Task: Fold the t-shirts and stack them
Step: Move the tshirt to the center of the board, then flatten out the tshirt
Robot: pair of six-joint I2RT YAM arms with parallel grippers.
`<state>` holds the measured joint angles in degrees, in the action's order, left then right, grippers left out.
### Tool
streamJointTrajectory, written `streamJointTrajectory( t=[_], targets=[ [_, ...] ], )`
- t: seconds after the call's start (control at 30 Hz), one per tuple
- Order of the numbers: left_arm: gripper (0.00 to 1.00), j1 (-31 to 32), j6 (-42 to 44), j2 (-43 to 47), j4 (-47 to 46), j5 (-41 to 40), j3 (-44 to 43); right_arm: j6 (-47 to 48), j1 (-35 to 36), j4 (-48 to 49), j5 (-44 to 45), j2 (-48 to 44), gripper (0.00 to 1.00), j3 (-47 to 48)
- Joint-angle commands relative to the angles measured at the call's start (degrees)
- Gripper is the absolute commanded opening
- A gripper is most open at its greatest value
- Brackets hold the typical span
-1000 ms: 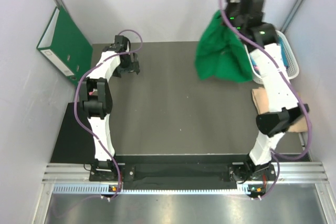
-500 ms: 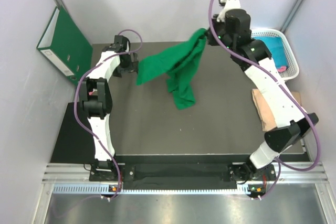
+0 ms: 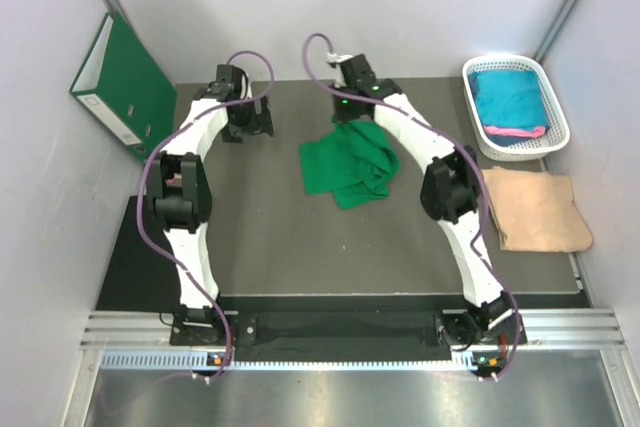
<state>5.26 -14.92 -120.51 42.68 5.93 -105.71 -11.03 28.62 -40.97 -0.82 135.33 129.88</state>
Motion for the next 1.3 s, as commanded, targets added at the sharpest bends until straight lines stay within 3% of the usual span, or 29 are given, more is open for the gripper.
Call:
streamJointTrajectory(
  t=[0.0,0.07,0.1,0.13,0.2,0.37,0.4,0.6,0.73,0.93,1.1,1.17,1.27],
  targets=[
    [0.98,0.02,0.33,7.65,-3.82,-1.37,2.61,4.44,7.5,3.84,-6.03,-4.44,0.0,11.03],
    [0.98,0.02,0.68,8.01,-4.44,3.71,3.49,1.28,8.38,7.99,-5.16,-6.12,0.05,3.65],
    [0.98,0.02,0.68,8.01,-4.88,6.34,3.76,-0.12,8.38,9.58,-4.11,-7.26,0.33,1.27],
    [0.98,0.1,0.42,7.92,-6.19,12.37,4.37,-2.83,8.12,11.33,-3.06,-7.27,0.51,-1.54],
    [0.98,0.54,-1.16,7.22,-7.78,16.98,4.72,-3.65,7.68,10.39,-2.7,-6.22,0.63,-1.74],
    [0.98,3.0,-5.55,3.1,-11.64,22.53,3.59,-4.79,6.62,9.5,-0.15,-8.75,0.72,-6.12],
    [0.98,3.27,-5.91,2.39,-11.74,22.72,3.15,-4.97,6.36,9.77,0.55,-10.59,0.79,-7.35],
    [0.88,4.94,-4.51,-0.43,-9.46,23.6,0.95,-6.63,3.73,8.98,3.01,-16.14,0.8,-14.38],
    [0.75,5.99,-2.22,-0.25,-6.64,20.44,3.22,-7.6,1.44,9.77,2.93,-19.04,0.8,-18.52],
    [0.73,5.91,-2.4,2.99,-7.08,11.4,9.9,-8.13,-0.23,9.77,2.31,-20.28,0.79,-20.64],
    [0.69,5.91,-2.04,0.81,-4.88,10.76,10.96,-8.48,-0.5,9.42,2.14,-19.93,0.78,-20.81],
    [0.64,5.91,-2.4,-0.69,-5.93,12.42,11.23,-8.66,-0.58,9.33,2.23,-19.84,0.78,-20.81],
    [0.46,5.99,-3.62,-2.45,-7.86,14.53,11.14,-8.84,-0.85,9.24,2.31,-19.84,0.78,-20.81]
  ],
)
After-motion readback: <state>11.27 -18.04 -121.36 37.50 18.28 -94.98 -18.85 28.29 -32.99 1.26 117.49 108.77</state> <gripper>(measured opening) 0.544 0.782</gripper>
